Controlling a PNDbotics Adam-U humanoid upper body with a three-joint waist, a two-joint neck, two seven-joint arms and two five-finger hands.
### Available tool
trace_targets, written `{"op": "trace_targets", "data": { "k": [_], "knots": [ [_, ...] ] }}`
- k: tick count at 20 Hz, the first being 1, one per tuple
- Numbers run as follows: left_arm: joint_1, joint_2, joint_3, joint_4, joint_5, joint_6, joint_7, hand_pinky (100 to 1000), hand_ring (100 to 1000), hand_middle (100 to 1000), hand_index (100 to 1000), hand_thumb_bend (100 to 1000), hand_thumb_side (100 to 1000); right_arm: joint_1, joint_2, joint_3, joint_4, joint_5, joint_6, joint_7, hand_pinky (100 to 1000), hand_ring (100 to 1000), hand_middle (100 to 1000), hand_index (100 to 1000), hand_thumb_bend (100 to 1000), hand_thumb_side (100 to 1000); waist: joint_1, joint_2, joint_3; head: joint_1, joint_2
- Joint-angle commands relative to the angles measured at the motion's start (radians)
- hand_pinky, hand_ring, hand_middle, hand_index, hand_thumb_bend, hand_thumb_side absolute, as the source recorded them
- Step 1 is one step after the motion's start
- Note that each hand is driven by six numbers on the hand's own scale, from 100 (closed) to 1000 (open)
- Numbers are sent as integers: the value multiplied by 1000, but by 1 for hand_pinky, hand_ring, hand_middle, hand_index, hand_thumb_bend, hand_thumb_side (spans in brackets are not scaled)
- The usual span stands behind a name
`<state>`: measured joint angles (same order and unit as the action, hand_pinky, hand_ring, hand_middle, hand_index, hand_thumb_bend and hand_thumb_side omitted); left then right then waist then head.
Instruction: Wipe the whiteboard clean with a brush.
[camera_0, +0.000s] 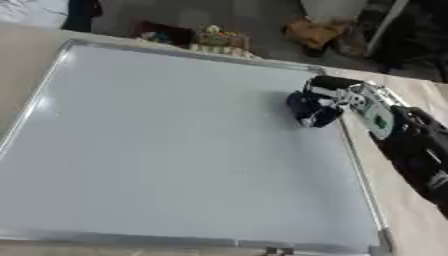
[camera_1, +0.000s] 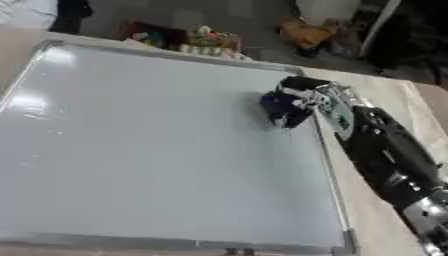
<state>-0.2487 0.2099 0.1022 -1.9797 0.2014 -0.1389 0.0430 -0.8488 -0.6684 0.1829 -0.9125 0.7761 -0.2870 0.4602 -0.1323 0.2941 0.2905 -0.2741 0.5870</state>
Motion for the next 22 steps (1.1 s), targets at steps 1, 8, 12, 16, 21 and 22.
{"op": "trace_targets", "data": {
  "k": [1, 8, 12, 16, 21, 22],
  "knots": [
    [-7, 7, 6, -14, 4, 4, 0, 428, 476, 420, 619, 100, 955, 4, -25, 19, -36, -33, -1, 22, 685, 554, 217, 381, 100, 174, 4, -18, -1, 4, -3],
    [-10, 8, 6, -14, 4, 9, 0, 429, 476, 420, 619, 100, 955, 19, -34, 53, -109, -85, 2, 56, 686, 552, 216, 380, 100, 171, 0, -19, -3, 11, -5],
    [-12, 8, 5, -14, 5, 11, 0, 429, 477, 420, 619, 100, 955, 26, -40, 72, -151, -105, 4, 72, 684, 550, 215, 379, 100, 168, -2, -19, -4, 17, -7],
    [-13, 8, 5, -15, 5, 12, 0, 430, 476, 420, 619, 100, 956, 33, -46, 89, -196, -123, 6, 81, 684, 547, 212, 379, 100, 163, -3, -18, -4, 20, -10],
    [-14, 8, 4, -15, 5, 14, 0, 430, 476, 420, 619, 100, 956, 41, -56, 110, -257, -134, 13, 84, 680, 548, 213, 378, 100, 171, -5, -17, -3, 23, -12],
    [-14, 8, 4, -15, 5, 14, 0, 430, 476, 420, 618, 100, 956, 43, -57, 112, -263, -132, 15, 84, 680, 548, 214, 378, 100, 172, -5, -17, -2, 23, -12]
  ]
}}
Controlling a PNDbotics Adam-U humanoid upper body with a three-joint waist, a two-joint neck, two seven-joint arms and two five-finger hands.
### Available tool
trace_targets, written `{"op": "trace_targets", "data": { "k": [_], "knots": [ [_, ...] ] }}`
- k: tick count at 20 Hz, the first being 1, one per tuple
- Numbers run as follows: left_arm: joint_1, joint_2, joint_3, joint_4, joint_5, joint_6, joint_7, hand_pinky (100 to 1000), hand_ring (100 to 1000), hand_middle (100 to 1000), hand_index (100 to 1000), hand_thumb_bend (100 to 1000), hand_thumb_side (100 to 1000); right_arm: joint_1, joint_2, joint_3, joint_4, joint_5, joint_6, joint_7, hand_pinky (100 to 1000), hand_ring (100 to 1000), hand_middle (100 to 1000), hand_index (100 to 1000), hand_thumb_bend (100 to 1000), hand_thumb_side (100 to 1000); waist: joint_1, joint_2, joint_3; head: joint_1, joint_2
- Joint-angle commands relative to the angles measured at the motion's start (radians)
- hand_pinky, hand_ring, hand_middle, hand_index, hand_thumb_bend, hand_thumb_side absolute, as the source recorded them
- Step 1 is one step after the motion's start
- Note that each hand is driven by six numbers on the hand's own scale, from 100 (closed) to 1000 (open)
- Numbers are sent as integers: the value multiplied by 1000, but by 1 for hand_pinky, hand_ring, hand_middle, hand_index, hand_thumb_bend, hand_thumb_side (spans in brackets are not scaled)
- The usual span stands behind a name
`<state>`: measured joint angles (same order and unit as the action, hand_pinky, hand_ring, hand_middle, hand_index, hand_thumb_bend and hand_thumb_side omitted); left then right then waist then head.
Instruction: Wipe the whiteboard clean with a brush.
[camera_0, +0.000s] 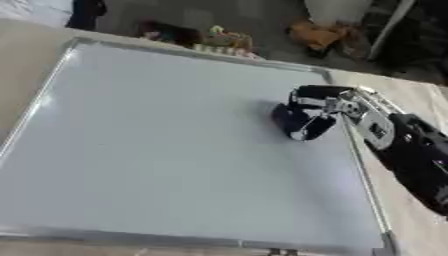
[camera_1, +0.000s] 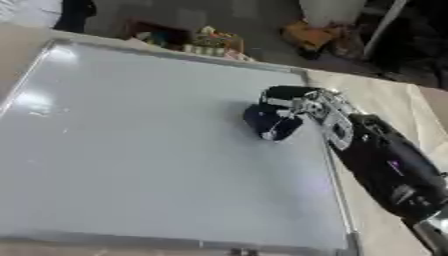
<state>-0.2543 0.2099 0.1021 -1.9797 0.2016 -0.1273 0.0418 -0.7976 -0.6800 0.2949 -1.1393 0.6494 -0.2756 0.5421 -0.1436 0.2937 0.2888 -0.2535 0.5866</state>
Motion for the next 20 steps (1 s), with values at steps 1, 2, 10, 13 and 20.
{"op": "trace_targets", "data": {
  "k": [1, 2, 10, 13, 20],
  "knots": [
    [-9, 8, 4, -16, 4, 2, 1, 430, 476, 420, 618, 100, 956, -7, -46, 2, -40, -3, 5, 1, 679, 548, 214, 377, 100, 174, 7, -17, 1, 2, -12],
    [-8, 8, 5, -16, 4, 2, 1, 430, 476, 420, 618, 100, 957, -6, -46, 3, -42, -2, 7, 0, 679, 549, 215, 377, 100, 178, 7, -17, 1, 2, -12],
    [-7, 6, 5, -16, 2, 2, 0, 431, 475, 419, 618, 100, 958, -3, -48, -9, -18, 38, 21, -34, 674, 552, 217, 376, 100, 192, 7, -14, 4, 5, -15],
    [-6, 5, 5, -16, 1, 2, 0, 430, 475, 419, 618, 100, 959, -3, -46, -19, 7, 61, 23, -53, 673, 554, 219, 375, 100, 197, 8, -11, 6, 6, -16],
    [-5, 2, 5, -16, -3, -1, -1, 430, 474, 418, 617, 100, 959, -6, -44, -51, 77, 118, 31, -97, 667, 560, 223, 374, 100, 214, 11, -4, 12, 5, -20]
  ]
}}
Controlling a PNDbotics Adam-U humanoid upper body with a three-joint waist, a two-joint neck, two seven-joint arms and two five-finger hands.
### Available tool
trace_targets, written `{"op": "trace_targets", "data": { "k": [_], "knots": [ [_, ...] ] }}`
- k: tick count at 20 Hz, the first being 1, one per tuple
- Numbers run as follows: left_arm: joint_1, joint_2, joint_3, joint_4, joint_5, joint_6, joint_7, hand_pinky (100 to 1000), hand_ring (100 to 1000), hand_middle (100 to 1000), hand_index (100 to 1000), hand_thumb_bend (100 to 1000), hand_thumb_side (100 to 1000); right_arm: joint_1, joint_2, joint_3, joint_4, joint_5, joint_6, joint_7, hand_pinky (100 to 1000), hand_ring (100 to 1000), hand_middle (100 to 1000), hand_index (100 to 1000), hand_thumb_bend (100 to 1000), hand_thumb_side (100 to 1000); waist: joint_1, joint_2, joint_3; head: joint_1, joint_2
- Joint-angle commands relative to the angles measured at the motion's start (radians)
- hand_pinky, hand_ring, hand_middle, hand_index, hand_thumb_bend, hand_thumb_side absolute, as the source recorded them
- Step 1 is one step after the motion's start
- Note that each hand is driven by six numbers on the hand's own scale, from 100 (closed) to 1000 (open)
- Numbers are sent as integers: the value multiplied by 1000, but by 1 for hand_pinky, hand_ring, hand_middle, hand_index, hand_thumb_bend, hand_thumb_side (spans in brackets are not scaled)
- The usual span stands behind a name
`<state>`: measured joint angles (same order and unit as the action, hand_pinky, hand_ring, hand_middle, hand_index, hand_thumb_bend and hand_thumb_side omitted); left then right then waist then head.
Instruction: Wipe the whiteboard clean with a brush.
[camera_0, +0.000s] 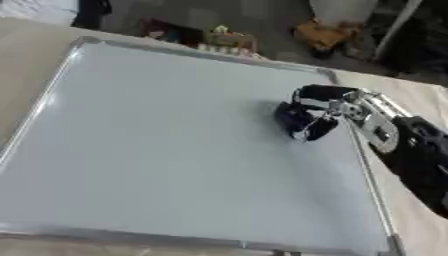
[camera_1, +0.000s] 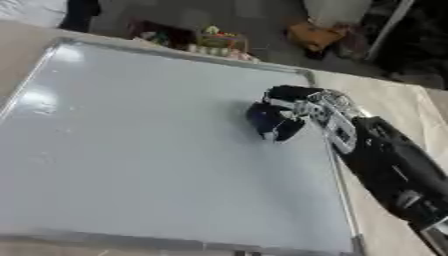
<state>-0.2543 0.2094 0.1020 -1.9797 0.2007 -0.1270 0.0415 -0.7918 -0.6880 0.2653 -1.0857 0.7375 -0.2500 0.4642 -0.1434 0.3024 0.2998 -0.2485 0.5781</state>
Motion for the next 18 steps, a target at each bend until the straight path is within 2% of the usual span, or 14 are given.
{"op": "trace_targets", "data": {
  "k": [1, 18],
  "knots": [
    [-4, 2, 6, -16, -3, -1, -1, 430, 474, 417, 617, 100, 959, -13, -35, -28, 36, 43, 9, -29, 666, 560, 224, 373, 100, 216, 11, -12, 2, -1, -12],
    [-3, 0, 6, -17, -10, -8, -5, 430, 474, 416, 616, 100, 960, -55, -13, -112, 232, 233, 39, -180, 653, 570, 231, 368, 100, 243, 14, 3, 17, -13, -28]
  ]
}}
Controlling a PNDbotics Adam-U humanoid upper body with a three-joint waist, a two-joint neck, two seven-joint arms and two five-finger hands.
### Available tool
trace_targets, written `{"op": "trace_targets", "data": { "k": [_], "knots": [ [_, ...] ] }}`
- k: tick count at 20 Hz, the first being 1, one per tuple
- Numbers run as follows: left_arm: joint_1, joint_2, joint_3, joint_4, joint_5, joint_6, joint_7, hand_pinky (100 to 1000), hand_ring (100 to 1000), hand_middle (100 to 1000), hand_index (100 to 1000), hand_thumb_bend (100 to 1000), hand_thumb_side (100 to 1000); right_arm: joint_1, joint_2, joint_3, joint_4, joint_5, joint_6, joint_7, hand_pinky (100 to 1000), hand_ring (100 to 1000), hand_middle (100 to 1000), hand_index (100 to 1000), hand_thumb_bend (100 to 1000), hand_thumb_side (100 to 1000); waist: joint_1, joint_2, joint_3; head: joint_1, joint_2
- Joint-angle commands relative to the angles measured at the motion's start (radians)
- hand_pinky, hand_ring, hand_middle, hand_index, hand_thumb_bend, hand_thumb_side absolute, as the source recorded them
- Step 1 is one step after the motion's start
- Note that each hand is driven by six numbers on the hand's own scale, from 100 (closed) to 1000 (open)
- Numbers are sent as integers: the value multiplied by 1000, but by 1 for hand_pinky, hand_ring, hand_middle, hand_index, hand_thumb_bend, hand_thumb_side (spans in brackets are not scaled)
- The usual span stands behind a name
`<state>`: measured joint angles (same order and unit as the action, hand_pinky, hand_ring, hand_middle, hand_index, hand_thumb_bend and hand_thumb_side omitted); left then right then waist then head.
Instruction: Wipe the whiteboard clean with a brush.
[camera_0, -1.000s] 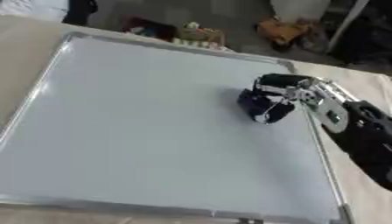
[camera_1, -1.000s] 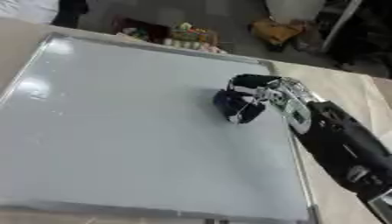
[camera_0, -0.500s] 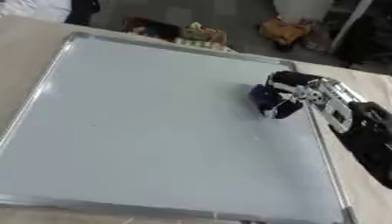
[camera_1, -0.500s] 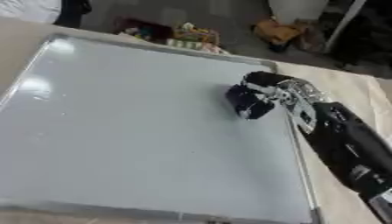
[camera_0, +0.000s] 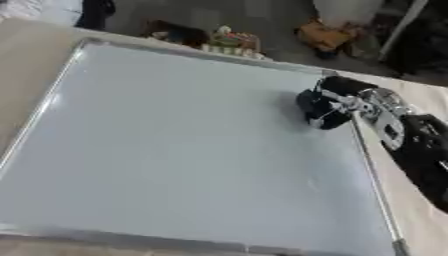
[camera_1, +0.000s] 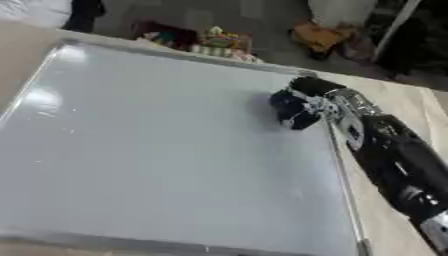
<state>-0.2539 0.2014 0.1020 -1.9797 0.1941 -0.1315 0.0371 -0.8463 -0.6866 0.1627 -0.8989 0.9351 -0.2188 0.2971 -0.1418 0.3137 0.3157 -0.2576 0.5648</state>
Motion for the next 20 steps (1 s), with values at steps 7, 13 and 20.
{"op": "trace_targets", "data": {
  "k": [7, 13, 20],
  "knots": [
    [-6, 7, 5, -17, -4, -6, -2, 430, 474, 415, 616, 100, 959, -8, -16, -32, 91, 75, 19, -52, 623, 573, 232, 366, 100, 247, 15, -2, 2, -7, -19],
    [-7, 6, 4, -17, -4, -7, -3, 430, 474, 415, 616, 100, 958, -9, -19, -45, 112, 95, 26, -77, 620, 571, 229, 364, 100, 248, 18, 1, 2, -6, -21],
    [-9, 7, 4, -16, -2, -5, -5, 431, 474, 416, 616, 100, 958, -3, -22, -38, 95, 76, 8, -68, 618, 566, 225, 363, 100, 244, 18, -3, -2, -5, -19]
  ]
}}
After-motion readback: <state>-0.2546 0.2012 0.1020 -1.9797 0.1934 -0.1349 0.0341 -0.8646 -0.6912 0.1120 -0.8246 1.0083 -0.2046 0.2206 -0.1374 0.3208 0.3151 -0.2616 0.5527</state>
